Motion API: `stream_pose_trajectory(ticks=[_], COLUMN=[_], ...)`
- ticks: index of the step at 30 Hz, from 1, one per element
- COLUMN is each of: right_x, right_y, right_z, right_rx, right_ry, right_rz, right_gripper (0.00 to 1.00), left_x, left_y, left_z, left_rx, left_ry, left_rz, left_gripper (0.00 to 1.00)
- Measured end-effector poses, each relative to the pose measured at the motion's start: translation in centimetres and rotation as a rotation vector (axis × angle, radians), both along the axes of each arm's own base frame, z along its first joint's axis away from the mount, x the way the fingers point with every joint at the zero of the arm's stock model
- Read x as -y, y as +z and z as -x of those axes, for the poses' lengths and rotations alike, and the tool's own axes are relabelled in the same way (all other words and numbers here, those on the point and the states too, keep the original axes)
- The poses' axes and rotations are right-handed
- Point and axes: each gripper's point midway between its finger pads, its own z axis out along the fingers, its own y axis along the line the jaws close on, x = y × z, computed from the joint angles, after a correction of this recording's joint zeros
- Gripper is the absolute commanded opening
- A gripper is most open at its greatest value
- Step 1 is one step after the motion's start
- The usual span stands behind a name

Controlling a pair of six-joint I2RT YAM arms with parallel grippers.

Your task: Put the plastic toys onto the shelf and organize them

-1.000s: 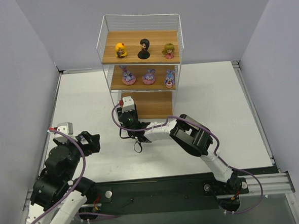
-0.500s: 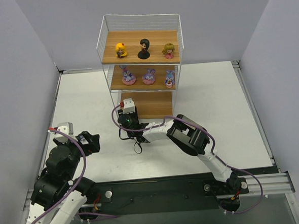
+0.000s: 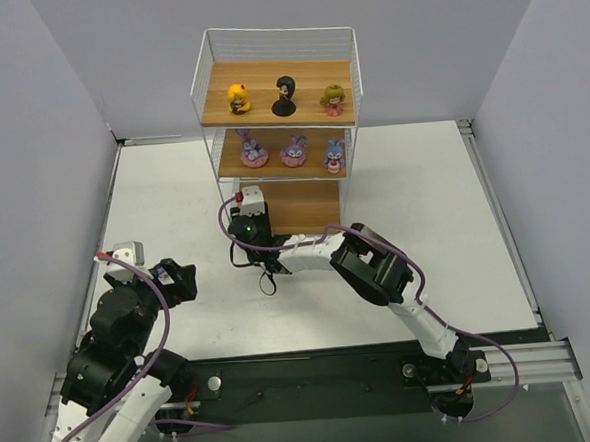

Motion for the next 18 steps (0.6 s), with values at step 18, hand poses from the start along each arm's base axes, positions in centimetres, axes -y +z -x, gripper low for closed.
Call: stream_pose_trajectory(ticks=[18], right_x=[-0.1], right_y=[-1.3], right_z=[-0.2], right_rx=[-0.075], right_ry=[-0.045], right_rz=[0.040], right_gripper=[0.35], left_x=[-0.2], left_y=[0.0], left_z=[0.0], left_rx=[0.001], left_ry=[0.009], left_rz=[-0.003], left_gripper=[0.97])
